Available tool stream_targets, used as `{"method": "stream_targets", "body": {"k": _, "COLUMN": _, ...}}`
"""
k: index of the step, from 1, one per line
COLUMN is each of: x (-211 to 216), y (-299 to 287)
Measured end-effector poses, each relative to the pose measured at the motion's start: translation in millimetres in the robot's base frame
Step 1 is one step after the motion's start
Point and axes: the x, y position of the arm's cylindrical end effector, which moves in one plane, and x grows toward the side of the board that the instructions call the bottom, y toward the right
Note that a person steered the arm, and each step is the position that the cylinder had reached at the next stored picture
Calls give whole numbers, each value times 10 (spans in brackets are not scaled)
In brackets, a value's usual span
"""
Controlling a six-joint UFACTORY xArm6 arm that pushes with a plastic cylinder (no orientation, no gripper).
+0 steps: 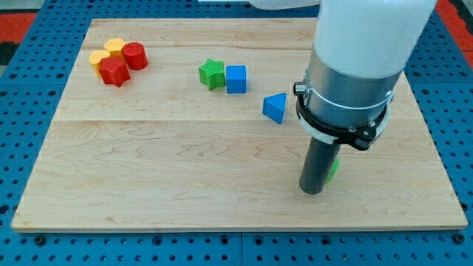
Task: Move blue triangle above green circle
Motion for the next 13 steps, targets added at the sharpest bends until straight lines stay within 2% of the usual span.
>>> {"method": "stream_targets", "body": {"k": 1, "x": 21, "y": -418}}
{"method": "stream_targets", "body": {"k": 3, "x": -762, "y": -1258}}
{"method": "stream_targets", "body": {"k": 4, "x": -1343, "y": -1257}}
{"method": "stream_targets", "body": {"k": 6, "x": -1602, "y": -780}}
{"method": "stream_targets", "body": {"k": 7, "x": -1534, "y": -771}}
{"method": "stream_targets", "body": {"k": 8, "x": -1580, "y": -405}}
{"method": "stream_targets", "body": {"k": 9, "x": -1582, "y": -347}}
{"method": "stream_targets", "body": {"k": 11, "x": -1355, "y": -325}}
{"method": "stream_targets", "body": {"k": 13, "x": -1208, "y": 65}}
